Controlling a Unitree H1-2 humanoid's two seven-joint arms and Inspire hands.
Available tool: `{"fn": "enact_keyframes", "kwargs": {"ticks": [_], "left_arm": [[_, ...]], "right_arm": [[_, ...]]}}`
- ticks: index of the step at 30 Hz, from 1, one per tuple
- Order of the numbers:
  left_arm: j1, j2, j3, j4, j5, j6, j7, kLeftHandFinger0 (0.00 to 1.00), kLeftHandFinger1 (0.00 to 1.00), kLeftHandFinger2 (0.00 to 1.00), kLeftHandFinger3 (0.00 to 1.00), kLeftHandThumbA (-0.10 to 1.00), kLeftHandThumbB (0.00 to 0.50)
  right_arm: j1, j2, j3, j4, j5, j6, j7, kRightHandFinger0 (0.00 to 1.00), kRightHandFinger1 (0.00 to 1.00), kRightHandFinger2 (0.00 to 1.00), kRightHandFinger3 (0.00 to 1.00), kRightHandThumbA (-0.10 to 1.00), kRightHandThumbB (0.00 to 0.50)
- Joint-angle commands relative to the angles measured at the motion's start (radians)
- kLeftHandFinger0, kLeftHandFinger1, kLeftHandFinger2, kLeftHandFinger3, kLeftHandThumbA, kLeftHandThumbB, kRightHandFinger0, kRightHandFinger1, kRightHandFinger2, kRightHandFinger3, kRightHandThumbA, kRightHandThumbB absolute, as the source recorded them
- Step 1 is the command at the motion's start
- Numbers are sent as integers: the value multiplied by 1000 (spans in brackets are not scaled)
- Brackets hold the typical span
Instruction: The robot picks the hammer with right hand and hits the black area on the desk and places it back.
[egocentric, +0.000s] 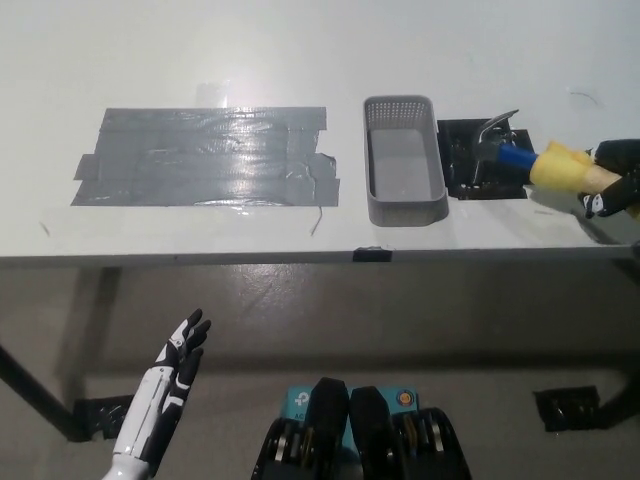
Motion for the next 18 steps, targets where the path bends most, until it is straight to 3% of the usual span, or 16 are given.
{"fn": "enact_keyframes", "kwargs": {"ticks": [1,3,6,9,10,13,15,18], "left_arm": [[1,6,8,-17,-1,-36,0,1000,1000,1000,1000,1000,0],[-1,6,10,-18,-6,-33,-2,1000,1000,1000,1000,1000,0],[-2,5,10,-18,2,-33,0,1000,1000,1000,1000,1000,0],[-3,6,11,-19,0,-26,-3,1000,1000,1000,1000,1000,0],[-7,5,11,-19,-5,-21,-6,1000,1000,1000,1000,1000,5],[-6,6,11,-20,-1,-25,-4,1000,1000,1000,1000,1000,0],[-16,6,13,-23,-2,-21,-4,1000,1000,1000,1000,1000,0],[-19,7,13,-24,0,-24,-4,1000,1000,1000,1000,1000,0]], "right_arm": [[-90,-3,-37,-21,-3,-11,-40,134,630,941,852,-100,147],[-93,-6,-67,-29,14,-42,-62,91,597,942,1000,-100,107],[-90,10,-176,-88,47,-1,-155,112,612,957,1000,-100,87],[-83,53,-303,-139,65,21,-277,142,629,957,1000,-100,99],[-90,60,-364,-121,105,-45,-319,173,638,960,1000,-100,90],[-134,74,-446,-72,116,-98,-404,220,674,967,1000,-100,64],[-174,77,-503,-40,135,-146,-458,230,683,949,964,-100,95],[-188,74,-547,-40,141,-174,-478,241,700,955,988,-100,84]]}}
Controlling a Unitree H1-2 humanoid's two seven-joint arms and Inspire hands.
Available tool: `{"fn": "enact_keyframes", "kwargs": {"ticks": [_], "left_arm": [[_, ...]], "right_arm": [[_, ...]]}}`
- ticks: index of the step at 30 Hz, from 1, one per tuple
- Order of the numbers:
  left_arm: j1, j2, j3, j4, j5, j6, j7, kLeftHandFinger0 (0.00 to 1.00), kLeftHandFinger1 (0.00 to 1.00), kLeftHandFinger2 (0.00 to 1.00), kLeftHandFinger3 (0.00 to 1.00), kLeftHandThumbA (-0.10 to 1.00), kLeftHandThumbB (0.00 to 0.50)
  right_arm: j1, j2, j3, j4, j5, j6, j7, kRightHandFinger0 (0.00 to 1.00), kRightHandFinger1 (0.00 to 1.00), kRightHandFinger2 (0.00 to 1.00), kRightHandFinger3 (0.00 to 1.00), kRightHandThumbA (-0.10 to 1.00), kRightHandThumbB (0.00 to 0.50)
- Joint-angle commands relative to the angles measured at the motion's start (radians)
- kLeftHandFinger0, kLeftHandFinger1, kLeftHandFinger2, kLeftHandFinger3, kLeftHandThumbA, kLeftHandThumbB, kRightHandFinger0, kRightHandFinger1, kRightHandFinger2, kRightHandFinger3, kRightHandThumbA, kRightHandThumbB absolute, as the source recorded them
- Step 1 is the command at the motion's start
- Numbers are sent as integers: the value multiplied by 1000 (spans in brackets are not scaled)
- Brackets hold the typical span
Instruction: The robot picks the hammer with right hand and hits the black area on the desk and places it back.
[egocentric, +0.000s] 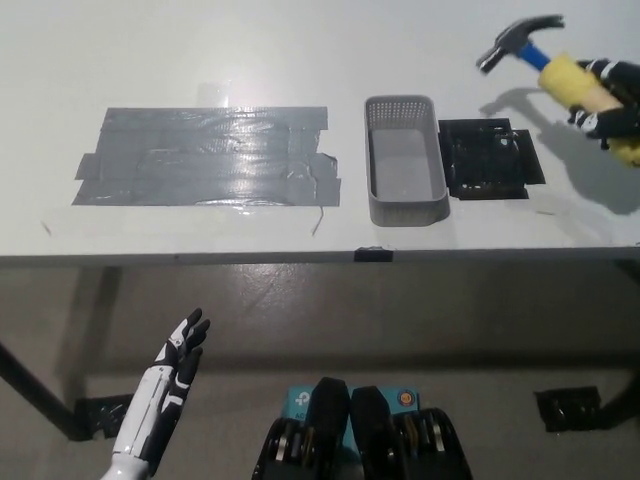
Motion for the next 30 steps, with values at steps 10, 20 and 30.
{"fn": "enact_keyframes", "kwargs": {"ticks": [10,20,30], "left_arm": [[-21,7,6,-36,-9,-14,-11,1000,1000,1000,1000,1000,0],[-26,13,9,-34,2,-30,-6,1000,1000,1000,1000,1000,0],[-16,14,10,-38,-4,-20,-14,1000,1000,1000,1000,1000,0]], "right_arm": [[-1,-39,-63,-166,-26,-202,-243,80,501,864,836,-100,135],[118,-69,121,-176,-149,-390,-328,50,515,884,1000,-100,110],[229,-117,435,-99,-415,-503,-349,97,505,781,724,-100,173]]}}
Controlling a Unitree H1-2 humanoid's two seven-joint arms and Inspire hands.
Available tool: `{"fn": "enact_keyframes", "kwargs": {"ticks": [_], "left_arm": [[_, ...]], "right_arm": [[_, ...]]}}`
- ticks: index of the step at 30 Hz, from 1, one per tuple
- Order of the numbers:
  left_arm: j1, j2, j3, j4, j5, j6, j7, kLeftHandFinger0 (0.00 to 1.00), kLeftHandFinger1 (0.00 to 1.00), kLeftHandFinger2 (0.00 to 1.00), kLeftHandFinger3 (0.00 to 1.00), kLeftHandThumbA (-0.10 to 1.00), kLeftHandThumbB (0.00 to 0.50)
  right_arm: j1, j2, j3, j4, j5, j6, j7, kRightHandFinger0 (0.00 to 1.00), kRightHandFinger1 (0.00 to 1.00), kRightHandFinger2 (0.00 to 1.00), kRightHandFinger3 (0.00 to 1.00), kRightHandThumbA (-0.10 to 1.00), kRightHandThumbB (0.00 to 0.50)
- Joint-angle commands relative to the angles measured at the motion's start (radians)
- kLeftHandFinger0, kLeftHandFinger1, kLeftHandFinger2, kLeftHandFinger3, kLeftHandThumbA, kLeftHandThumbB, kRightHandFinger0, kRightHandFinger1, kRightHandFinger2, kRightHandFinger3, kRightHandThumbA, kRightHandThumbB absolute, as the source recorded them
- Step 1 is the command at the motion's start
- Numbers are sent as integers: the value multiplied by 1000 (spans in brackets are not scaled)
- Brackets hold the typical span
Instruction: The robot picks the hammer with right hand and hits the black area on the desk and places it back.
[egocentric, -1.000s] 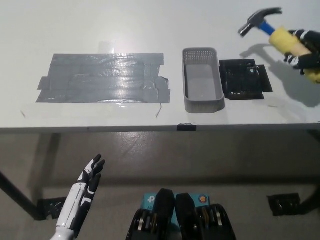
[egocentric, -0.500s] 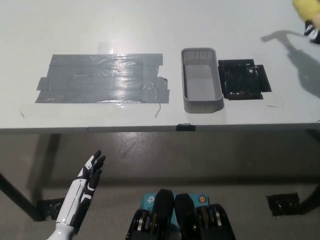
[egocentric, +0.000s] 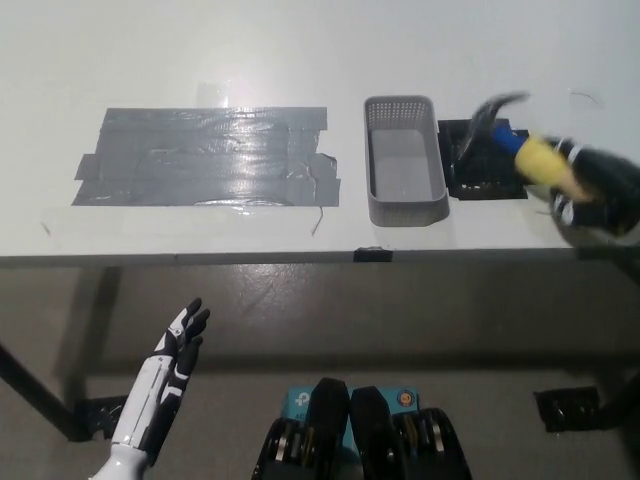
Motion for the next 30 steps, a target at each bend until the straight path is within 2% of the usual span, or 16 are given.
{"fn": "enact_keyframes", "kwargs": {"ticks": [1,4,5,6,7,10,11,14,18,20,21,22,23,24,27,30], "left_arm": [[-1,16,6,-31,-3,-24,-9,1000,1000,1000,1000,1000,0],[-7,18,9,-28,9,-30,-5,1000,1000,1000,1000,1000,0],[-7,18,10,-27,11,-30,-3,1000,1000,1000,1000,1000,0],[-7,17,11,-26,11,-30,-3,1000,1000,1000,1000,1000,0],[-6,17,12,-26,11,-30,-3,1000,1000,1000,1000,1000,0],[-5,16,11,-22,11,-32,-4,1000,1000,1000,1000,1000,0],[-1,15,10,-22,10,-29,-5,1000,1000,1000,1000,1000,1],[3,15,11,-25,5,-27,-7,1000,1000,1000,1000,1000,0],[6,15,11,-23,4,-38,-7,1000,1000,1000,1000,1000,0],[7,15,12,-23,5,-39,-6,1000,1000,1000,1000,1000,0],[7,16,13,-22,4,-41,-5,1000,1000,1000,1000,1000,0],[7,16,14,-21,4,-42,-5,1000,1000,1000,1000,1000,0],[7,16,15,-19,3,-44,-5,1000,1000,1000,1000,1000,0],[8,17,16,-21,5,-42,-4,1000,1000,1000,1000,1000,0],[8,16,17,-22,6,-40,-5,1000,1000,1000,1000,1000,0],[16,15,17,-35,11,-30,-4,1000,1000,1000,1000,1000,0]], "right_arm": [[-8,-59,122,23,-205,-153,-117,56,489,780,712,-100,190],[-34,-67,171,51,-251,-135,-139,93,596,919,726,-100,185],[-46,-72,177,68,-255,-153,-161,103,518,738,633,-100,178],[-62,-78,184,71,-265,-152,-175,3,346,564,469,-100,179],[-68,-80,188,72,-272,-145,-182,21,364,586,427,-100,183],[-83,-89,182,52,-267,-132,-185,0,413,845,658,-100,171],[-91,-89,178,59,-262,-138,-188,6,413,813,659,-100,168],[-109,-91,164,39,-255,-121,-155,2,249,487,385,-100,200],[-129,-95,125,39,-223,-156,-171,0,202,478,326,-100,159],[-144,-92,85,30,-194,-157,-184,0,208,611,258,-100,148],[-168,-91,55,32,-175,-150,-193,15,402,883,366,-100,123],[-175,-89,44,35,-176,-147,-195,39,534,1000,557,-100,127],[-195,-87,27,40,-174,-132,-198,85,637,1000,819,-100,126],[-218,-81,3,49,-167,-123,-210,89,637,1000,947,-100,134],[-265,-69,-74,52,-123,-71,-196,113,675,1000,1000,-100,109],[-302,-63,-134,105,-121,-113,-286,0,527,918,1000,-100,139]]}}
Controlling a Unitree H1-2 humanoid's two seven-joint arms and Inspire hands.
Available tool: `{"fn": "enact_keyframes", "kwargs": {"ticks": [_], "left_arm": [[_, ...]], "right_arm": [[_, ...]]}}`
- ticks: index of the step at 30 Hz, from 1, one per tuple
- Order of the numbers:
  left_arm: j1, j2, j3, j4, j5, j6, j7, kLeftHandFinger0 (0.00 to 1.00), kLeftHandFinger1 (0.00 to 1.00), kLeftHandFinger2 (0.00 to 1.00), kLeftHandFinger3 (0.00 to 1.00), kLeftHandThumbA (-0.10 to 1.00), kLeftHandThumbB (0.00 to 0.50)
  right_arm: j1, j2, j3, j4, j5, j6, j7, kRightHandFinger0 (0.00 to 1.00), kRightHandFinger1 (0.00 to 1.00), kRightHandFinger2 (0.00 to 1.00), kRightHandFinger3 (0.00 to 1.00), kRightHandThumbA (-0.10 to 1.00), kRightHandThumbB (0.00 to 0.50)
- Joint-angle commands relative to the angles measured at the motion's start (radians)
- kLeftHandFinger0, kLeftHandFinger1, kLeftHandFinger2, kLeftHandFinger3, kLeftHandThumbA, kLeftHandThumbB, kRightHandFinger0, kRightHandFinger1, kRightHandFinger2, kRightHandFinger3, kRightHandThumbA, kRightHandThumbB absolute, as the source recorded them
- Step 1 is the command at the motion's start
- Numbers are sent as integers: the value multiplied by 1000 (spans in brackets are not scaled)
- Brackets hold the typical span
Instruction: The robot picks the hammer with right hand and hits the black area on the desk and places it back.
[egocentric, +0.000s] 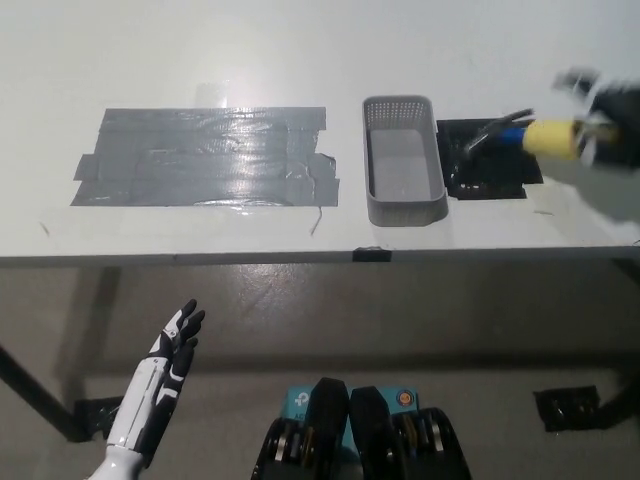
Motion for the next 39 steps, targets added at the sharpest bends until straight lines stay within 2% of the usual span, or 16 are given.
{"fn": "enact_keyframes", "kwargs": {"ticks": [1,3,7,10,12,13,14,15,16,17,20,22,27,31,33,39], "left_arm": [[10,14,6,-34,9,-29,1,1000,1000,1000,1000,1000,0],[10,14,6,-35,11,-30,1,1000,1000,1000,1000,1000,0],[4,13,9,-36,5,-28,0,1000,1000,1000,1000,1000,0],[1,17,9,-35,7,-31,-2,1000,1000,1000,1000,1000,0],[1,18,9,-38,8,-24,-4,1000,1000,1000,1000,1000,4],[0,18,8,-35,8,-25,-4,1000,1000,1000,1000,1000,5],[0,18,8,-35,8,-25,-4,1000,1000,1000,1000,1000,5],[0,17,8,-37,4,-19,-7,1000,1000,1000,1000,1000,7],[-4,19,9,-39,5,-18,-8,1000,1000,1000,1000,1000,1],[-9,18,7,-38,6,-17,-9,1000,1000,1000,1000,1000,0],[-33,12,4,-29,13,-21,-5,1000,1000,1000,1000,1000,0],[-52,9,1,-25,16,-18,-4,1000,1000,1000,1000,1000,0],[-99,0,-3,-1,3,-23,-8,1000,1000,1000,1000,1000,37],[-127,1,-7,5,-7,-26,-17,1000,1000,1000,1000,1000,76],[-141,-2,-5,13,-10,-29,-15,1000,1000,1000,1000,1000,105],[-145,-6,-3,24,-17,-36,-13,1000,1000,1000,1000,1000,168]], "right_arm": [[-128,-14,-92,42,46,3,-137,0,525,909,997,-100,137],[-151,-10,-128,97,69,-26,-184,0,503,897,1000,-100,112],[-200,-4,-182,203,97,-70,-279,0,346,801,852,-100,150],[-207,4,-211,226,115,-88,-326,0,317,740,853,-100,151],[-201,9,-219,229,110,-84,-354,0,310,716,795,-100,192],[-193,11,-225,214,110,-76,-356,11,308,649,766,-100,240],[-192,11,-226,213,110,-76,-357,2,249,547,651,-100,241],[-178,12,-246,182,166,-38,-257,650,928,1000,1000,254,246],[-153,19,-275,112,232,21,-155,912,1000,1000,1000,422,256],[-144,16,-284,85,243,39,-133,1000,1000,1000,1000,473,259],[-32,45,-344,-248,366,176,-18,1000,1000,1000,1000,763,258],[37,62,-366,-449,432,205,3,1000,1000,1000,1000,836,221],[260,119,-371,-1005,538,295,-1,1000,1000,1000,1000,997,291],[427,168,-344,-1287,616,266,-54,1000,1000,1000,1000,975,246],[494,185,-319,-1374,634,270,-61,1000,1000,1000,1000,972,262],[738,308,-223,-1312,551,66,-116,1000,1000,1000,1000,1000,234]]}}
